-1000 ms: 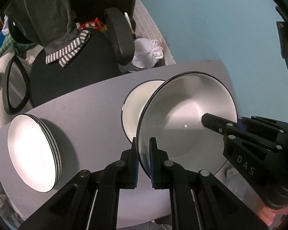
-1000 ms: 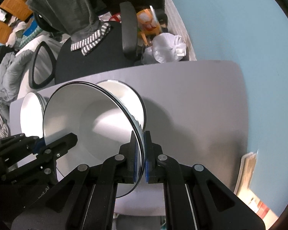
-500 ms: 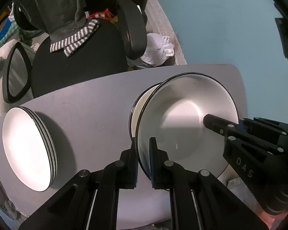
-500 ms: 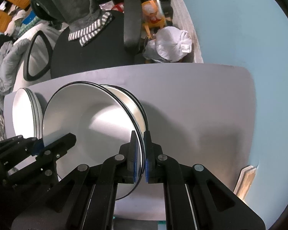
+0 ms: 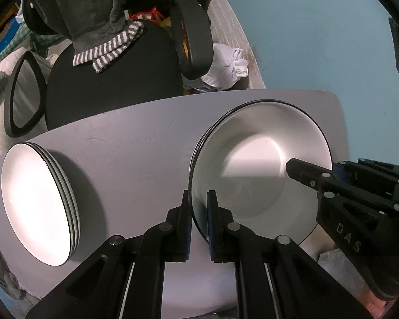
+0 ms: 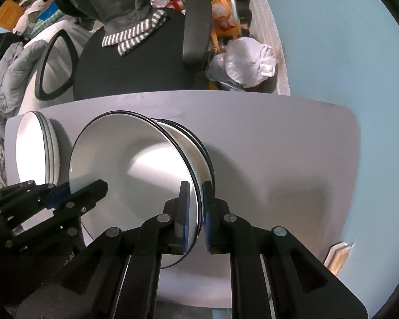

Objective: Organize plates and bowls

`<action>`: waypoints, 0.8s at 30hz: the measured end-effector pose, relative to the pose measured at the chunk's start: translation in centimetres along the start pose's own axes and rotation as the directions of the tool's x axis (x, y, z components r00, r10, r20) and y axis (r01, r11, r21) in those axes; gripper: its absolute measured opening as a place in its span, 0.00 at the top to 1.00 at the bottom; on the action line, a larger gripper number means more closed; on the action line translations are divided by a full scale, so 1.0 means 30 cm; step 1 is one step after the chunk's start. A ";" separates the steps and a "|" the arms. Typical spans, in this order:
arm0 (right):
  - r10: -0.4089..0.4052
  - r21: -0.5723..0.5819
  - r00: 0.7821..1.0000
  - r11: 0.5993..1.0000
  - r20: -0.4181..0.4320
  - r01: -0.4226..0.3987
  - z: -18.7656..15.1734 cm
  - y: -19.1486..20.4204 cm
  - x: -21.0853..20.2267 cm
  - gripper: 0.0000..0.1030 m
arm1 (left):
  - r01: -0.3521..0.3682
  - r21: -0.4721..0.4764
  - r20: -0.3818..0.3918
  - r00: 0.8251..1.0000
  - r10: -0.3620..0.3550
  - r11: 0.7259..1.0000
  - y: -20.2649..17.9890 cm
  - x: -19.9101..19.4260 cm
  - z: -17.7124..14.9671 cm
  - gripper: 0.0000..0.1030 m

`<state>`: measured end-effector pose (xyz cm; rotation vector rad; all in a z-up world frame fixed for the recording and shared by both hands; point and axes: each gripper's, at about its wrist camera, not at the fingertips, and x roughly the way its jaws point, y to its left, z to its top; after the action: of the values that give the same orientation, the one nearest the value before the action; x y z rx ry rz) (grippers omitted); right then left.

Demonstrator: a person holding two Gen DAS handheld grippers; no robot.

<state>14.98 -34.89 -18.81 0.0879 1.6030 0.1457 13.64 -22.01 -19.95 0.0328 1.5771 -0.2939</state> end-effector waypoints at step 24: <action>-0.140 -0.027 0.986 0.989 0.094 0.143 0.000 0.044 -0.133 0.49 | -0.006 -0.010 0.060 0.998 0.006 1.000 0.045 -0.110 -0.017 0.54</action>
<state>15.08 -34.19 -14.69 -0.0451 1.5091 0.0575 13.53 -20.06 -16.93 0.0206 1.5181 -0.2796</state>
